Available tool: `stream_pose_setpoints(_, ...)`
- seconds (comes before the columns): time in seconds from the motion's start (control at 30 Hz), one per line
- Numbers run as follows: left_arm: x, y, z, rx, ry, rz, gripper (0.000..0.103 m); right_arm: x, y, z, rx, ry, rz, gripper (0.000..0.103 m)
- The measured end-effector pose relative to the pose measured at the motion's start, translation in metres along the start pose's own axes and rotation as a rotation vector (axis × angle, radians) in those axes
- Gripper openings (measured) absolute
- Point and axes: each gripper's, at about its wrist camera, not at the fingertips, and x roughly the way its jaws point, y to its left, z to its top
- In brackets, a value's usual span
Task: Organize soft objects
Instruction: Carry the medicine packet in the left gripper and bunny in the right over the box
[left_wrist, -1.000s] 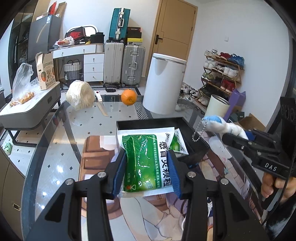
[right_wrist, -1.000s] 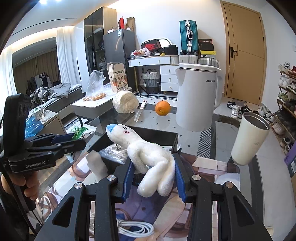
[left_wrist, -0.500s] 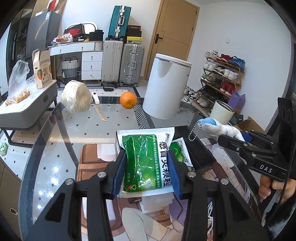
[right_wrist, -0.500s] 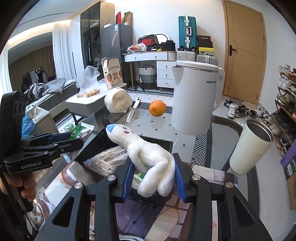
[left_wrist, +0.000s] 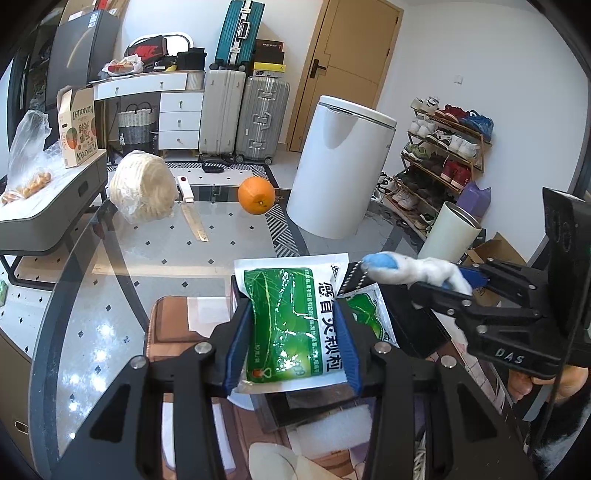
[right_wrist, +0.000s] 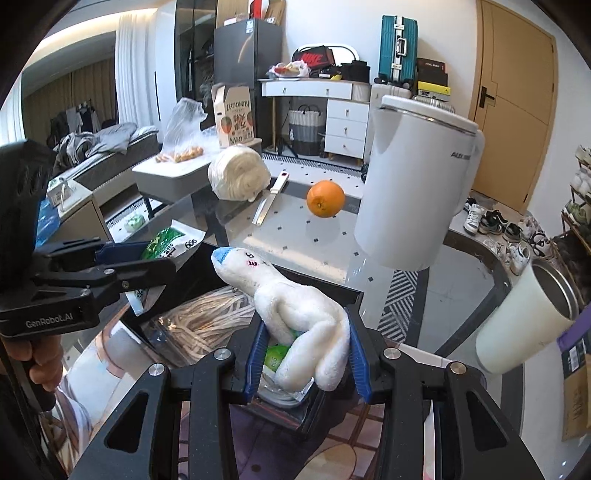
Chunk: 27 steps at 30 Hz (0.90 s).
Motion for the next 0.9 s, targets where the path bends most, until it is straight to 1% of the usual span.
stream_pose_setpoints(0.27, 0.012, -0.002, 0.004, 0.013, 0.017, -0.006, 0.042, 0.024, 0.003, 0.003, -0.052, 0.049, 0.001, 0.040)
stream_pose_setpoints(0.33, 0.014, 0.000, 0.005, 0.013, 0.021, -0.006, 0.042, 0.032, 0.007, 0.004, -0.076, 0.065, -0.016, 0.040)
stream_pose_setpoints(0.57, 0.020, 0.000, 0.004, 0.019, 0.035, -0.008, 0.042, 0.055, 0.018, 0.009, -0.138, 0.116, -0.031, 0.040)
stream_pose_setpoints(0.73, 0.025, -0.004, 0.005, 0.036, 0.049, -0.012, 0.043, 0.070, 0.020, 0.009, -0.157, 0.148, -0.033, 0.040)
stream_pose_setpoints(0.9, 0.030, -0.006, 0.004, 0.045, 0.069, -0.018, 0.043, 0.073, 0.018, 0.010, -0.157, 0.155, -0.033, 0.040)
